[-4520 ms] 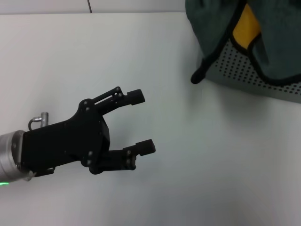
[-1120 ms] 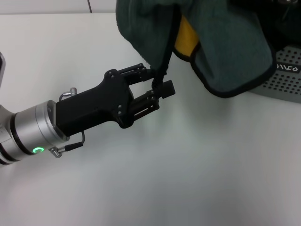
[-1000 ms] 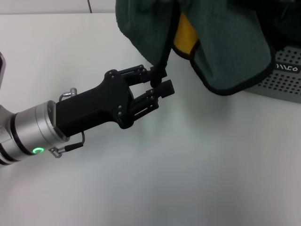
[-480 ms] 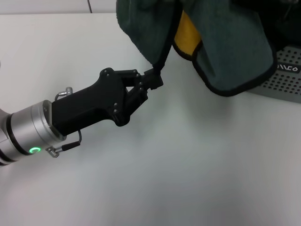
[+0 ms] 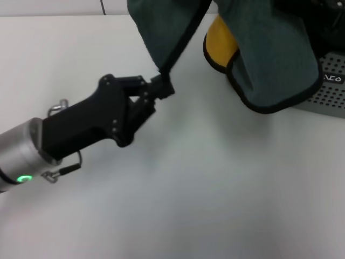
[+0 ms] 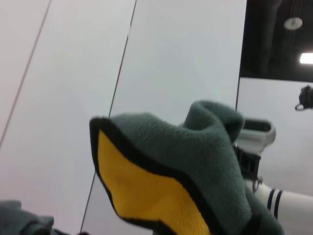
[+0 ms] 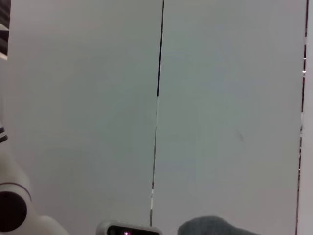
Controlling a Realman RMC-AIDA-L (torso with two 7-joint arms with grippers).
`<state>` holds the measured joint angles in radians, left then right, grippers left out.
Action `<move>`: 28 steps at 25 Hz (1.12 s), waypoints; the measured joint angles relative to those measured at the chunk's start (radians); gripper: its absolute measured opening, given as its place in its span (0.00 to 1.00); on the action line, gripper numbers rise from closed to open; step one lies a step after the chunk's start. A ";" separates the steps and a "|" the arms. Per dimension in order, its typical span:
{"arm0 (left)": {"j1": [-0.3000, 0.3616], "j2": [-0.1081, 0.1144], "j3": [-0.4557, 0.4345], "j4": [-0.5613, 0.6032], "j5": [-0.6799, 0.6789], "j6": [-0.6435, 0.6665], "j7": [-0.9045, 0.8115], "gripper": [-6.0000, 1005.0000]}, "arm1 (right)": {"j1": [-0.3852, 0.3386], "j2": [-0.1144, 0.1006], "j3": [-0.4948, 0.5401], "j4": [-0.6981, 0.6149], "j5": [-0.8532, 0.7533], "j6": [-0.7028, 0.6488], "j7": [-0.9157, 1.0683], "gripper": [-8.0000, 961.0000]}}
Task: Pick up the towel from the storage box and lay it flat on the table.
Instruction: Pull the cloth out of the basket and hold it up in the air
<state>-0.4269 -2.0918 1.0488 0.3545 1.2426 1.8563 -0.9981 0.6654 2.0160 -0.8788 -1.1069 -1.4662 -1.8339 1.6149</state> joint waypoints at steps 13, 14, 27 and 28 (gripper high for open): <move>0.071 0.035 -0.001 0.106 -0.222 0.144 -0.015 0.02 | -0.024 0.001 -0.063 0.303 0.006 0.002 -0.104 0.23; 0.069 0.037 -0.001 0.114 -0.229 0.145 -0.021 0.02 | -0.024 0.000 -0.075 0.329 0.005 0.003 -0.116 0.24; 0.050 0.041 -0.010 0.296 -0.354 0.140 -0.149 0.02 | -0.066 0.001 -0.128 0.382 -0.084 0.108 -0.141 0.39; 0.044 0.041 -0.019 0.304 -0.357 0.139 -0.160 0.02 | -0.071 0.000 -0.127 0.382 -0.084 0.111 -0.142 0.44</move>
<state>-0.3834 -2.0508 1.0295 0.6584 0.8858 1.9955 -1.1581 0.5946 2.0165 -1.0053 -0.7250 -1.5500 -1.7227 1.4731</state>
